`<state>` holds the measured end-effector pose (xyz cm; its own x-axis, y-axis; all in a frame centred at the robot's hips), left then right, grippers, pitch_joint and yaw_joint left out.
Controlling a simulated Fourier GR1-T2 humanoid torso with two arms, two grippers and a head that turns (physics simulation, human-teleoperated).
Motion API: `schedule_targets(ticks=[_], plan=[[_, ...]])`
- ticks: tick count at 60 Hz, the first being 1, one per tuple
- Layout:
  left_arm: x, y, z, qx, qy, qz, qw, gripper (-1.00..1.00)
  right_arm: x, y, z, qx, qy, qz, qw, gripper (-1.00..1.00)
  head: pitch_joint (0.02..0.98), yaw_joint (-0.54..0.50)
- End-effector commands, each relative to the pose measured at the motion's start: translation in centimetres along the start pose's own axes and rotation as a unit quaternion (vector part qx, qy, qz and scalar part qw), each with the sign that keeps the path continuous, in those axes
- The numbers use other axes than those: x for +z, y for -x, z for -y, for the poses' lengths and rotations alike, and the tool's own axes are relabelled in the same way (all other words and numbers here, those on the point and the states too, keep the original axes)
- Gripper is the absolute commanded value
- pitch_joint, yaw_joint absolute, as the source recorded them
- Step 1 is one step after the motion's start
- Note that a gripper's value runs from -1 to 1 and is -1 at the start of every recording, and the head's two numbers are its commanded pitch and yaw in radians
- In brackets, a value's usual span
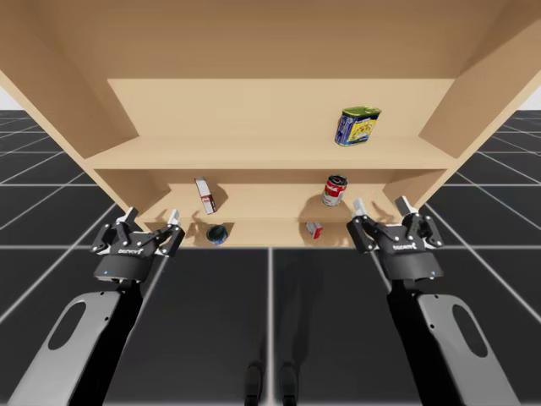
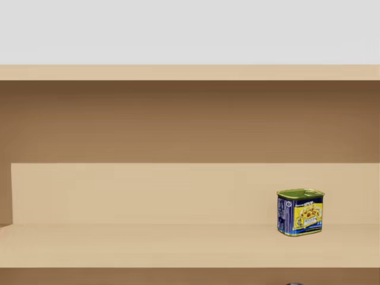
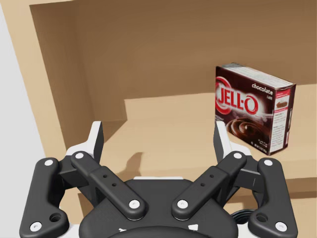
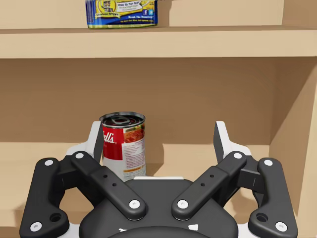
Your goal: Find the pudding box on the shelf and bring it to me.
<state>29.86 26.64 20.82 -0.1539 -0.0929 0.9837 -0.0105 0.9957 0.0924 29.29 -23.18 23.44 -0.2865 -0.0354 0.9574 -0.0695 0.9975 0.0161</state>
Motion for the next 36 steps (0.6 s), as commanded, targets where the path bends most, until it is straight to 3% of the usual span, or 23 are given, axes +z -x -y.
schedule_targets(ticks=[1, 3, 4, 5, 8, 20, 36], plan=[[-0.05, 0.00, -0.13, -0.001, -0.001, -0.002, 1.0000, -1.00, -0.05, 0.25, -0.02, 0.004, 0.012, 0.001, 0.9999, -1.00, 0.059, 0.00], [-0.05, 0.01, -0.15, -0.001, -0.001, -0.002, 1.0000, -1.00, -0.11, 0.31, -0.03, 0.007, 0.012, 0.001, 0.9999, -1.00, 0.063, 0.00], [-0.05, 0.01, -0.17, -0.001, -0.001, -0.003, 1.0000, -1.00, -0.17, 0.28, -0.02, -0.002, 0.008, -0.003, 1.0000, -1.00, 0.068, 0.00], [-0.04, 0.01, -0.18, -0.001, -0.001, -0.003, 1.0000, -1.00, -0.22, 0.25, 0.00, -0.002, 0.006, -0.007, 1.0000, -1.00, 0.074, 0.00], [-0.03, 0.00, -0.21, -0.001, -0.001, -0.003, 1.0000, -1.00, -0.27, 0.27, 0.11, 0.006, 0.004, -0.012, 0.9999, -1.00, 0.102, 0.00], [-0.01, 0.07, -0.25, -0.001, 0.000, -0.004, 1.0000, -1.00, -0.37, 0.26, 0.26, 0.009, 0.008, -0.012, 0.9999, -1.00, 0.261, 0.01], [-0.01, 0.04, -0.33, -0.002, -0.001, -0.004, 1.0000, -1.00, -0.36, 0.14, 0.22, 0.016, 0.007, -0.011, 0.9998, -1.00, 0.455, 0.19]])
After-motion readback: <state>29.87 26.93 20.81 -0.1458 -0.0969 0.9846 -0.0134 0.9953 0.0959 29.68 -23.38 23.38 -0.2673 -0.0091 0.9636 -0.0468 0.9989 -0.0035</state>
